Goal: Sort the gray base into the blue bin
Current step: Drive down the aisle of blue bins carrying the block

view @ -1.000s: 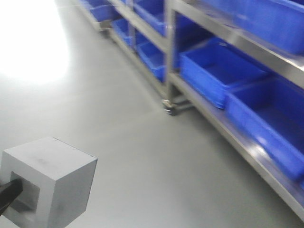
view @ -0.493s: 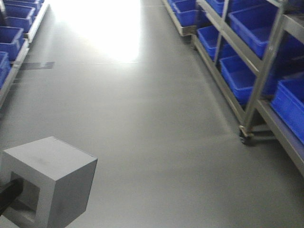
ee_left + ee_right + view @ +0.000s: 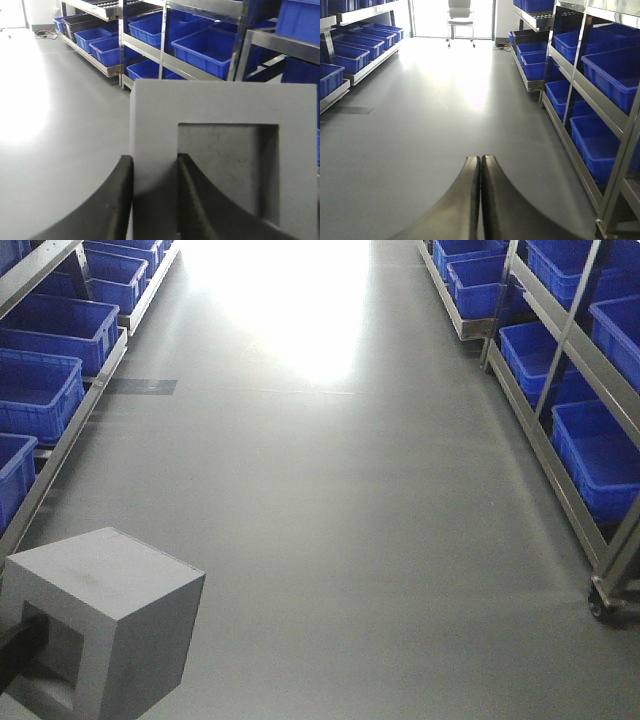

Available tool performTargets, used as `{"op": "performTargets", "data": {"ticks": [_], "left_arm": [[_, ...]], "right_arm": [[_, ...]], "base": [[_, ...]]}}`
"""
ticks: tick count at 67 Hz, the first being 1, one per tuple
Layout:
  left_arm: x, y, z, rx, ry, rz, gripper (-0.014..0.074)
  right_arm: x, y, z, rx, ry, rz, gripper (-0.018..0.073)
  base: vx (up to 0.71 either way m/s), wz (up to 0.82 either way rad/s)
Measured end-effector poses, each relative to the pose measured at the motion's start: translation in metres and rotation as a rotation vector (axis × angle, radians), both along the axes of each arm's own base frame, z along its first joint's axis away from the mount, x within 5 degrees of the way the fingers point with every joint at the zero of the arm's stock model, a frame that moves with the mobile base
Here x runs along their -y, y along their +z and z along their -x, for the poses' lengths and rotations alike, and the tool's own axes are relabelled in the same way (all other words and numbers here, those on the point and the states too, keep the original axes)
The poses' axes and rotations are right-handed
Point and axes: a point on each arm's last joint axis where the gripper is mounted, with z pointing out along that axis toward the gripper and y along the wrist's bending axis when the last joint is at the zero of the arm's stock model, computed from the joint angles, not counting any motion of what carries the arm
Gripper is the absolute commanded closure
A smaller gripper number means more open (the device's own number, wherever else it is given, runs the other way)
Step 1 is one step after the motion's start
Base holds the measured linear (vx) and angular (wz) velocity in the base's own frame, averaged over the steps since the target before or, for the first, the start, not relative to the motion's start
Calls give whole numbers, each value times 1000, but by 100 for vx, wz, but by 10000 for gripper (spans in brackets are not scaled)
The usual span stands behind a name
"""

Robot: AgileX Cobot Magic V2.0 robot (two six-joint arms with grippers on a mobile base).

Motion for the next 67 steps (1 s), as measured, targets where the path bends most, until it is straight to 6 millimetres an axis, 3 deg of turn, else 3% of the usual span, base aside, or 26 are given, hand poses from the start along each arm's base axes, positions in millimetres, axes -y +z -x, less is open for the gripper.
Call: {"op": "performTargets", "data": {"ticks": [67], "left_arm": [[0, 0, 0, 0, 0, 0, 603]], "right_arm": [[0, 0, 0, 0, 0, 0, 564]], "base": [[48, 2]]}}
